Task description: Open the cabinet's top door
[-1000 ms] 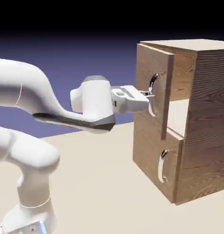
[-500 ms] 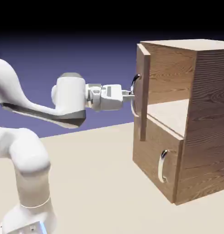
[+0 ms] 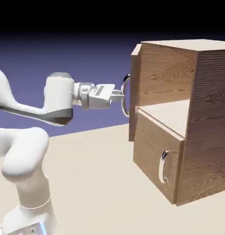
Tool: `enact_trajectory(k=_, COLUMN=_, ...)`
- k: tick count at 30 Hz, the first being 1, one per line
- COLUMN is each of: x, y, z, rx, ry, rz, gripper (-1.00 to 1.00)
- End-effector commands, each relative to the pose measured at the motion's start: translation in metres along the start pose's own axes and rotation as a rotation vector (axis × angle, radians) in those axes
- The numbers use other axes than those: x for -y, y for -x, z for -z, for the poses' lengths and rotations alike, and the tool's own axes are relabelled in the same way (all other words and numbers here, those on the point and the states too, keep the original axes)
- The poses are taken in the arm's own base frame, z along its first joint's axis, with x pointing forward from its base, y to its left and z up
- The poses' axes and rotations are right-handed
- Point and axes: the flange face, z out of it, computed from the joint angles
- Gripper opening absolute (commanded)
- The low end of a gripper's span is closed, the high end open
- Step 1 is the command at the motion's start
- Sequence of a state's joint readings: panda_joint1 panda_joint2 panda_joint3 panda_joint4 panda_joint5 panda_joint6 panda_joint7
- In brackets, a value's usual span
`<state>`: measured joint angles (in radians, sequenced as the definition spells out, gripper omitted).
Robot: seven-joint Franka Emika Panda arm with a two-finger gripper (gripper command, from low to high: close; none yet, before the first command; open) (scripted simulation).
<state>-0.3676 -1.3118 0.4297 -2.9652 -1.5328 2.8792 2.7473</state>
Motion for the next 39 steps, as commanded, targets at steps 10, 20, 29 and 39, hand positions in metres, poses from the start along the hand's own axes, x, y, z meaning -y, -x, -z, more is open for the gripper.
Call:
enact_trajectory(k=10, x=0.016, y=0.016, z=0.041, rx=-0.097, ry=0.098, rz=0.001, gripper=-1.0)
enact_trajectory(k=20, x=0.048, y=0.048, z=0.096, rx=-0.245, ry=0.246, rz=0.001, gripper=-1.0)
enact_trajectory(k=29, x=0.093, y=0.094, z=0.147, rx=-0.413, ry=0.421, rz=0.002, gripper=-1.0)
enact_trajectory(k=39, x=0.108, y=0.108, z=0.158, rx=-0.466, ry=0.467, rz=0.001, gripper=-1.0)
